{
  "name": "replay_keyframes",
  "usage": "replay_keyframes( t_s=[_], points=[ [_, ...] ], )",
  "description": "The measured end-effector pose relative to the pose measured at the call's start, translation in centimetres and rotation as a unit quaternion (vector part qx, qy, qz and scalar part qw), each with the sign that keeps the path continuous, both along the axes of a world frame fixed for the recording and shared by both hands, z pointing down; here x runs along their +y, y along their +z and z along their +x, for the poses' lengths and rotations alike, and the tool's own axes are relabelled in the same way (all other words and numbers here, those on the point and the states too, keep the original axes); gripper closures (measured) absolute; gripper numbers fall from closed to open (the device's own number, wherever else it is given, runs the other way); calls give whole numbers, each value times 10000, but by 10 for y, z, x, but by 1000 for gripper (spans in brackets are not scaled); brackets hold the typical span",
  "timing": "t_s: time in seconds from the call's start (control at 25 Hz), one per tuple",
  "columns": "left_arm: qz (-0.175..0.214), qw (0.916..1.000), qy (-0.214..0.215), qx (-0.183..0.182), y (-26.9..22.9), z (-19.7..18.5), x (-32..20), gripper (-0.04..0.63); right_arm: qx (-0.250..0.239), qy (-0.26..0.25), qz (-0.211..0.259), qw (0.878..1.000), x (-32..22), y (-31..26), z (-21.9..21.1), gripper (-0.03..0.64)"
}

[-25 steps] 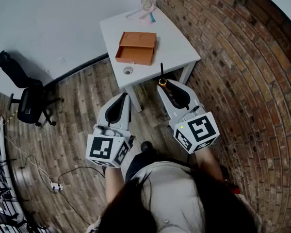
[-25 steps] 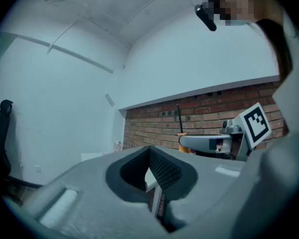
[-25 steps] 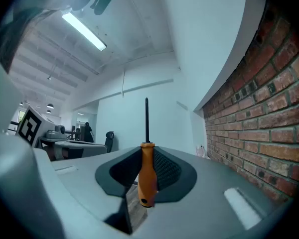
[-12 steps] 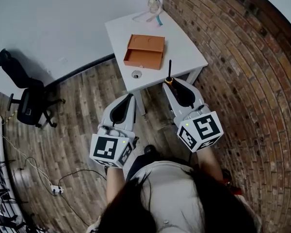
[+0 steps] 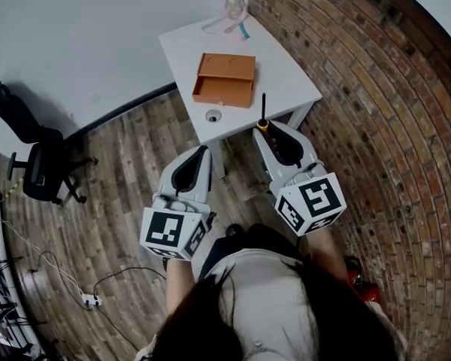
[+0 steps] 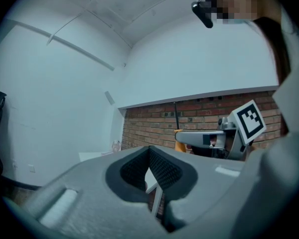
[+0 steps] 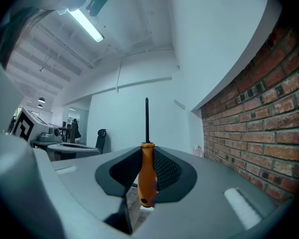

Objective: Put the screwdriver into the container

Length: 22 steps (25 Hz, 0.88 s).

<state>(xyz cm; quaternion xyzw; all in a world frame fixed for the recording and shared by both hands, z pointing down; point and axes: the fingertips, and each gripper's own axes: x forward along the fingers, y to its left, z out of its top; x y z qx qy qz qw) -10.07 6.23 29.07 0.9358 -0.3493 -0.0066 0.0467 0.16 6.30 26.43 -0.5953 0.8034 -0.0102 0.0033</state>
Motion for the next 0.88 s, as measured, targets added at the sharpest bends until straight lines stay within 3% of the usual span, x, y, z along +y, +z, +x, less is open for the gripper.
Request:
replay_keyframes(
  t_s=[0.88],
  points=[
    [-19,10000,-69,-47,6,16,-59,594,-9,-51,-54,10000,-60,12,17,537]
  ],
)
